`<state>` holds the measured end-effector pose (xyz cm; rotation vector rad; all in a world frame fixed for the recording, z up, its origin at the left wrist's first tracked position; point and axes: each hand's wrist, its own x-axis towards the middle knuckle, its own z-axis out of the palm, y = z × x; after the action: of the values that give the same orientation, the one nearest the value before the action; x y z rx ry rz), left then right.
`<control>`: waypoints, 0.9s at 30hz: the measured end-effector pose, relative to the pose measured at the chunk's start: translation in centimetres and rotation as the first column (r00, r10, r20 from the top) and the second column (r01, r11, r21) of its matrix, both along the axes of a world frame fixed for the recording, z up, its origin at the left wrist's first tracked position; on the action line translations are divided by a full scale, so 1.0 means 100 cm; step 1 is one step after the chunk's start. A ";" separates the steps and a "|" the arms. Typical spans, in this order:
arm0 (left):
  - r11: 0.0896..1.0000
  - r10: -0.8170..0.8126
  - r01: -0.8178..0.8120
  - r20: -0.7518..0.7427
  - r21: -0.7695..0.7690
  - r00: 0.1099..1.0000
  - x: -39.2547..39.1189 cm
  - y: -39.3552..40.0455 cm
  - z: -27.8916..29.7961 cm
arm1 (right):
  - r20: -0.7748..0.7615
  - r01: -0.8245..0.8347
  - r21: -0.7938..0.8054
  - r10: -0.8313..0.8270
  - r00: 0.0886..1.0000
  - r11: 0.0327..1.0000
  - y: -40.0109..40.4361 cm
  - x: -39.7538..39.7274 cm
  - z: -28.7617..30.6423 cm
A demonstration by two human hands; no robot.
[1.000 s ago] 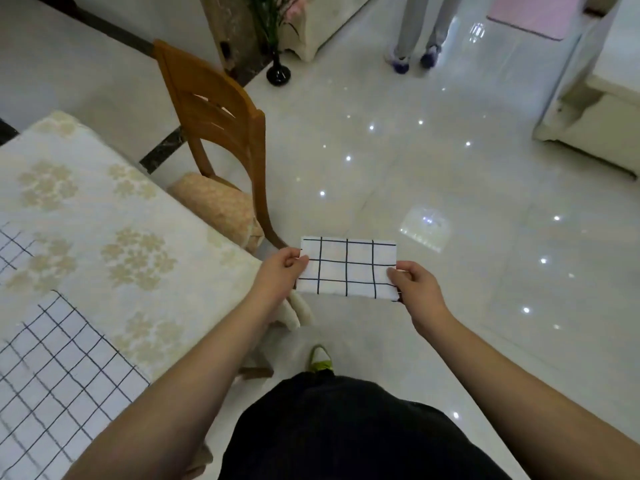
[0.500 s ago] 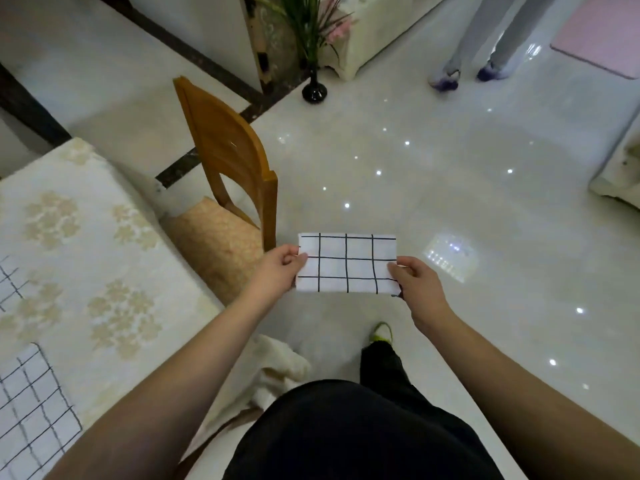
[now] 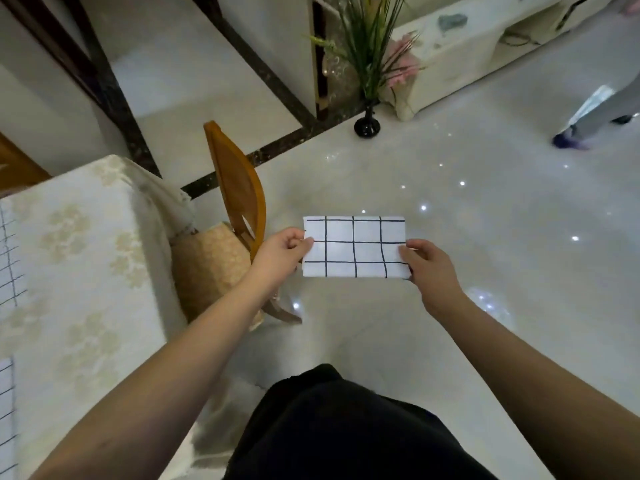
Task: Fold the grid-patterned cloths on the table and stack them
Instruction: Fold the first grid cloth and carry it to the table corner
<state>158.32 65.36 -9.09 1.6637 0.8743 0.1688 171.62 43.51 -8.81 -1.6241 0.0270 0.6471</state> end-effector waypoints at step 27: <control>0.939 0.343 -0.342 -0.036 0.021 0.939 0.182 0.228 0.001 | -0.028 -0.331 -0.002 0.331 0.943 0.944 0.304 0.249 -0.024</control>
<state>176.53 88.18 -9.01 1.5212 1.1928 0.3832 196.51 73.92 -11.18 -1.6408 -0.2296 0.9274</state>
